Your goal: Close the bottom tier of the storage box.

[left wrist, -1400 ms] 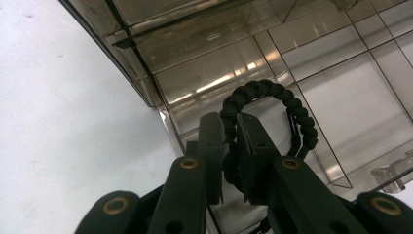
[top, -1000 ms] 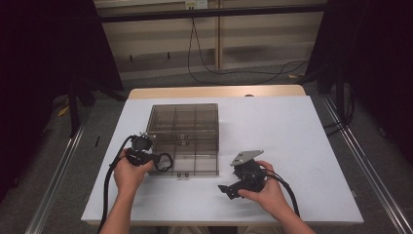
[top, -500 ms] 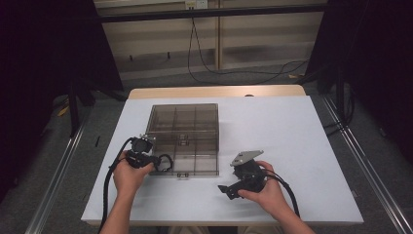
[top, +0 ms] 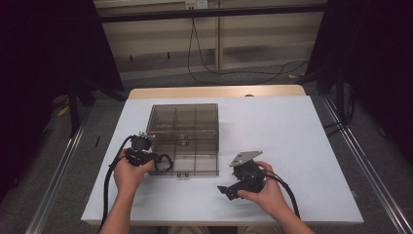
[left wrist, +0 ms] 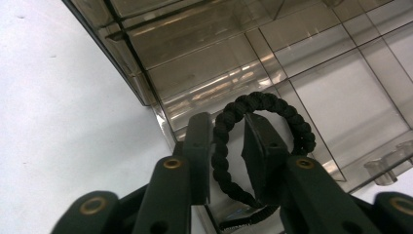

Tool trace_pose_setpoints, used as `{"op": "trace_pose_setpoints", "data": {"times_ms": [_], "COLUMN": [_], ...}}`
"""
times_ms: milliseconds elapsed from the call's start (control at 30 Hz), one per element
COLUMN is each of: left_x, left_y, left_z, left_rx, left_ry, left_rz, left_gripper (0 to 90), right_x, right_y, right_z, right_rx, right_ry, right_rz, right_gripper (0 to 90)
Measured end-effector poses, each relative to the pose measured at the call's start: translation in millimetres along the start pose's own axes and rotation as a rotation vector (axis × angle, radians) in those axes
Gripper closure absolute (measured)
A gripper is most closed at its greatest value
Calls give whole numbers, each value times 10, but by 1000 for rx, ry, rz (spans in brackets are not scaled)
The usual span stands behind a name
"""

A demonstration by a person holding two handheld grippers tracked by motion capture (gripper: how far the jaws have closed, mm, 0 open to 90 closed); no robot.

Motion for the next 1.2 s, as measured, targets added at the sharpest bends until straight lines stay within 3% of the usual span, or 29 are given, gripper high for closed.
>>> {"op": "trace_pose_setpoints", "data": {"times_ms": [400, 567, 867, 1133, 1200], "left_x": [-37, -47, 3, -7, -24], "left_y": [33, 27, -51, -67, -65], "left_z": [16, 25, -9, -68, -84], "left_rx": [62, 68, 2, -29, -50], "left_ry": [42, 34, 14, 6, -13], "left_rz": [16, 25, 15, 35, 39], "left_gripper": [853, 868, 753, 739, 746], "right_x": [5, 6, 15, 22, 22], "right_y": [13, 16, 20, 35, 32], "right_z": [1, 0, 0, -1, -1], "right_rx": [1, -1, 0, 3, 7], "right_ry": [3, -1, -4, -8, -8], "right_rz": [-4, -5, -8, -8, -6], "right_gripper": [84, 85, 85, 85, 85]}}
Point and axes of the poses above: each handheld gripper's, and its own axes: y roughly forward along the jaws, z roughly out of its underside, x roughly to its left, the point moved 1 cm from there along y, roughly forward along the jaws, and after that the axes turned 5 degrees about -y, right-handed, at the moved point
